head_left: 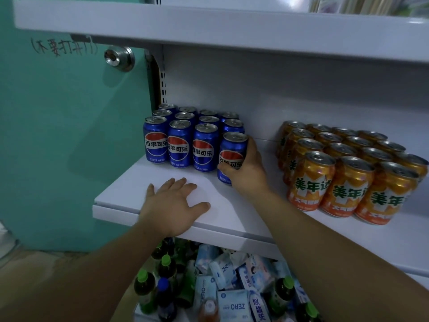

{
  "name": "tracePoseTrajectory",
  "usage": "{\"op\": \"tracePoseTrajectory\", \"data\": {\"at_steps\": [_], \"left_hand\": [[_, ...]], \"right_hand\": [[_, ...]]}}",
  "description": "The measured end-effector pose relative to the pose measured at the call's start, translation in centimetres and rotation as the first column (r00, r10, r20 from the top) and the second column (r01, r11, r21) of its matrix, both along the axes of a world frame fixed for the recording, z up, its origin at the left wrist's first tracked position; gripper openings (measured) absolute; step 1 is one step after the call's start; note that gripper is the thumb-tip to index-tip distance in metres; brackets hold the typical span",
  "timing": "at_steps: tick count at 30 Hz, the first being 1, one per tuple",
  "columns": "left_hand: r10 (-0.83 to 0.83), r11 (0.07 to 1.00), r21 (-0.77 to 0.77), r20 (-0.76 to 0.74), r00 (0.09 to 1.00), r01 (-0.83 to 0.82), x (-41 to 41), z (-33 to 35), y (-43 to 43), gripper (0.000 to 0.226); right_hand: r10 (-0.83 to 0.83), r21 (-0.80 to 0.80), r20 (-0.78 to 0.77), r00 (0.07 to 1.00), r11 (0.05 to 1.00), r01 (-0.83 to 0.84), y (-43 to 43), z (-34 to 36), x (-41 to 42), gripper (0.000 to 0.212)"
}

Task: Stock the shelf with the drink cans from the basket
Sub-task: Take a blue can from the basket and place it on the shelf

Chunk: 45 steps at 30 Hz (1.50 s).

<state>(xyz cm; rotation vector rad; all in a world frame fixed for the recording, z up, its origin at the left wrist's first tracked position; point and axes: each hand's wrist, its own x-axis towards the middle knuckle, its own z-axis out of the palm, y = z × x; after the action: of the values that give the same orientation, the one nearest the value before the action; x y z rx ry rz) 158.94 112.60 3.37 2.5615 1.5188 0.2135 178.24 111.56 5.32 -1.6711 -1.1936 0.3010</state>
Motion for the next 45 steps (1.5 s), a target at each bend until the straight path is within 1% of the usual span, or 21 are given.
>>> {"op": "tracePoseTrajectory", "data": {"at_steps": [7, 11, 17, 22, 25, 28, 29, 32, 35, 41, 45], "left_hand": [[0.004, 1.0, 0.001, 0.002, 1.0, -0.004, 0.0, 0.0, 0.1, 0.071], [0.002, 1.0, 0.001, -0.002, 1.0, -0.002, 0.0, 0.0, 0.1, 0.07], [0.009, 1.0, -0.003, -0.006, 1.0, -0.009, 0.0, 0.0, 0.0, 0.07], [0.013, 1.0, -0.008, -0.009, 1.0, -0.013, 0.0, 0.0, 0.0, 0.07], [0.013, 1.0, -0.01, -0.008, 1.0, -0.013, 0.0, 0.1, 0.0, 0.07], [0.014, 1.0, -0.01, -0.005, 1.0, -0.014, 0.1, 0.1, 0.0, 0.07], [0.016, 1.0, -0.011, -0.007, 1.0, -0.016, 0.1, 0.1, 0.0, 0.069], [0.022, 1.0, -0.01, -0.011, 1.0, -0.022, 0.2, 0.1, 0.0, 0.07], [0.022, 1.0, -0.012, -0.012, 1.0, -0.023, 0.2, 0.0, 0.0, 0.07], [0.027, 1.0, -0.011, -0.016, 1.0, -0.027, 0.3, 0.1, -0.1, 0.069], [0.027, 1.0, -0.009, -0.017, 0.999, -0.027, 0.1, 0.1, -0.2, 0.069]], "right_hand": [[-0.029, 0.003, -0.054, 0.998, 1.0, 0.029, 2.4, -0.1, 0.2, 0.096], [-0.046, 0.008, -0.04, 0.998, 0.999, 0.046, 2.7, -0.2, 0.3, 0.096], [-0.027, 0.045, -0.103, 0.994, 0.998, 0.032, 3.2, -0.6, 0.0, 0.097], [-0.018, 0.038, -0.124, 0.992, 0.999, 0.023, 3.6, -0.7, 0.1, 0.097], [-0.007, 0.077, -0.209, 0.978, 0.997, 0.023, 3.6, 0.2, 0.7, 0.096], [0.062, 0.078, -0.387, 0.92, 0.996, -0.034, 3.6, 0.9, 0.9, 0.097], [0.089, 0.081, -0.433, 0.897, 0.995, -0.059, 3.6, 0.9, 0.8, 0.094], [0.067, 0.084, -0.475, 0.878, 0.996, -0.031, 3.8, 0.4, 0.3, 0.085], [0.049, 0.083, -0.493, 0.868, 0.997, -0.008, 4.0, 0.2, 0.1, 0.081], [0.044, 0.077, -0.486, 0.873, 0.997, -0.008, 3.8, 0.2, -0.2, 0.079], [-0.009, 0.091, -0.386, 0.922, 0.995, 0.048, 3.9, -0.2, -0.3, 0.09]]}}
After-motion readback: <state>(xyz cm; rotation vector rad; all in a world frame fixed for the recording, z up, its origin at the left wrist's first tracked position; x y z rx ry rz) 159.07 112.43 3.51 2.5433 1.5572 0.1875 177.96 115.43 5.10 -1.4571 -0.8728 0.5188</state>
